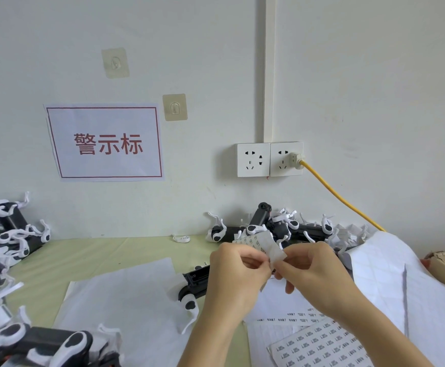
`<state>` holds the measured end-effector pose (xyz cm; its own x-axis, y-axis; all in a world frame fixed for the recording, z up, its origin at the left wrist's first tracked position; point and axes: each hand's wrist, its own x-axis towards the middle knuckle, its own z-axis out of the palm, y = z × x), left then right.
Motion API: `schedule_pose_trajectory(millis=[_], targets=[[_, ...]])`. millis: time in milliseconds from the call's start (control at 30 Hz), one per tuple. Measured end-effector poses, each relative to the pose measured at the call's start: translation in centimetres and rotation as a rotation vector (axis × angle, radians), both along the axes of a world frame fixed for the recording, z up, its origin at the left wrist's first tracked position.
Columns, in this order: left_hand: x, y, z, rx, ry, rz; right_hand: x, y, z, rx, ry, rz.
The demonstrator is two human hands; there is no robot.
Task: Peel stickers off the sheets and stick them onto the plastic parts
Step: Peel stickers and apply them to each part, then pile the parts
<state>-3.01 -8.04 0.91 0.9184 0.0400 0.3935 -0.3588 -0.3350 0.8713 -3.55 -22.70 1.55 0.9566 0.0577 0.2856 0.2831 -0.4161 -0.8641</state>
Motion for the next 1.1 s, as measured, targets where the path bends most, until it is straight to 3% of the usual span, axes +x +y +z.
schedule_pose_trajectory(millis=[200, 567, 1100], targets=[[0.11, 0.06, 0.08, -0.114, 0.069, -0.048, 0.33, -0.55, -0.18, 0.101, 0.051, 0.051], [0.09, -0.41, 0.25, -0.108, -0.006, -0.003, 0.48, -0.39, -0.27, 0.125, 0.035, 0.023], [0.13, -0.5, -0.34, 0.226, -0.189, 0.026, 0.05, 0.16, -0.22, -0.013, -0.073, -0.01]])
